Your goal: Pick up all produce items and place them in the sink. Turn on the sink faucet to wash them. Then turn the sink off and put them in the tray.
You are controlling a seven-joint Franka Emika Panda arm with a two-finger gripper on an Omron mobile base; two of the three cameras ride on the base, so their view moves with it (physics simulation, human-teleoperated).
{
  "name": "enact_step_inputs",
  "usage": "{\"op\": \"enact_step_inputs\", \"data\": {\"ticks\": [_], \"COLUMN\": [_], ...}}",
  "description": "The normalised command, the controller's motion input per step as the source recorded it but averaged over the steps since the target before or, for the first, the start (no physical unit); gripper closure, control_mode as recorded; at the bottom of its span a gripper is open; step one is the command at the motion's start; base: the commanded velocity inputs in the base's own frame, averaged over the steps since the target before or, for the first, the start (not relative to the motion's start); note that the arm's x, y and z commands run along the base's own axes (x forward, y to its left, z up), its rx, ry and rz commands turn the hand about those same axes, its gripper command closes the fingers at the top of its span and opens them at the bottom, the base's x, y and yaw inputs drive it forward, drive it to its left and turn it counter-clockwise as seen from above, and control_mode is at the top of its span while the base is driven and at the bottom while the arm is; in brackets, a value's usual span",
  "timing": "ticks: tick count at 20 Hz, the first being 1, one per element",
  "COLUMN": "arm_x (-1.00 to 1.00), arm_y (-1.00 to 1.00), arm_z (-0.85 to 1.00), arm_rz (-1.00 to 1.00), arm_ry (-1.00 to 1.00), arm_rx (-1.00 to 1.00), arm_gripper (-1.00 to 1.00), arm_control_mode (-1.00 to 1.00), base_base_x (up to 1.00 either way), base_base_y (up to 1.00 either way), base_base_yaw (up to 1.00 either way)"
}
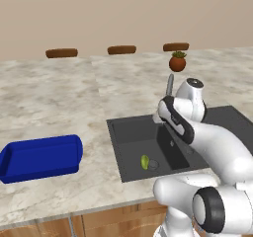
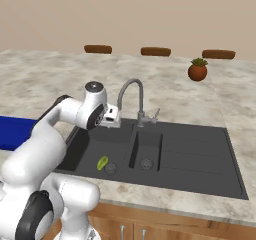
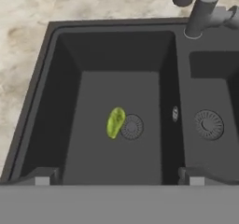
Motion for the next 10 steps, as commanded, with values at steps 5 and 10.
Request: {"op": "enact_step_inputs", "data": {"ticks": [5,10], "arm_x": [-0.28,-0.16], "arm_y": [0.18,0.25], "arm_z": [-0.24,-0.16], "arm_rz": [-0.13,-0.16], "arm_ry": [0.12,0.14], "arm_rx": [-0.06,-0.01], "arm_gripper": [-1.0,-1.0], "arm_control_mode": [-1.0,-1.0], "base_base_x": [0.0,0.0], "base_base_y": [0.0,0.0], "base_base_yaw": [0.0,0.0]}}
